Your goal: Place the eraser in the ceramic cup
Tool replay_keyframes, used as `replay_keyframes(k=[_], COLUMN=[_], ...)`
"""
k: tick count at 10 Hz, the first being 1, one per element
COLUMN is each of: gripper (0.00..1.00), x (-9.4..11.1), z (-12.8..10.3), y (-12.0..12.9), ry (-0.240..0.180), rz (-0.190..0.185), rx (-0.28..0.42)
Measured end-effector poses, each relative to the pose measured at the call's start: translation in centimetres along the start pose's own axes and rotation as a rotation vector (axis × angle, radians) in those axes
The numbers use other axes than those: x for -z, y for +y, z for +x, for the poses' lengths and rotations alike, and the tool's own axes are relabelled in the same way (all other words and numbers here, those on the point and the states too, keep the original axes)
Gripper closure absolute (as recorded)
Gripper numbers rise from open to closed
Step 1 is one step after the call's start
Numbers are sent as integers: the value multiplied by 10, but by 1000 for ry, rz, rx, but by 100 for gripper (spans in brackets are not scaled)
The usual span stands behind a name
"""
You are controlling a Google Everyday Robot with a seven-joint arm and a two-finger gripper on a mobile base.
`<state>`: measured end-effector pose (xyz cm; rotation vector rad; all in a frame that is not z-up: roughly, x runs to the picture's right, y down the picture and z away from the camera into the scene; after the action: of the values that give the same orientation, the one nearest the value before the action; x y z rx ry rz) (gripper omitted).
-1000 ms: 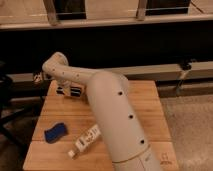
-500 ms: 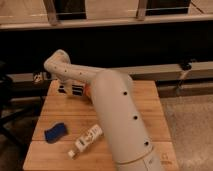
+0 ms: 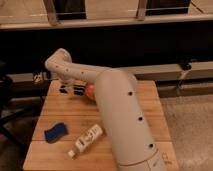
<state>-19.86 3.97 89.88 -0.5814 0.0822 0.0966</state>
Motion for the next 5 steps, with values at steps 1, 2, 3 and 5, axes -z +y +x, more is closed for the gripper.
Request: replay_keyframes(k=[1, 2, 3, 5], gripper=[100, 100, 100, 100], x=[1, 2, 3, 4], z=[5, 11, 21, 36], y=[1, 1, 1, -1], ry=[3, 5, 10, 19], rz=[-1, -3, -3, -3], rx=[-1, -2, -7, -16])
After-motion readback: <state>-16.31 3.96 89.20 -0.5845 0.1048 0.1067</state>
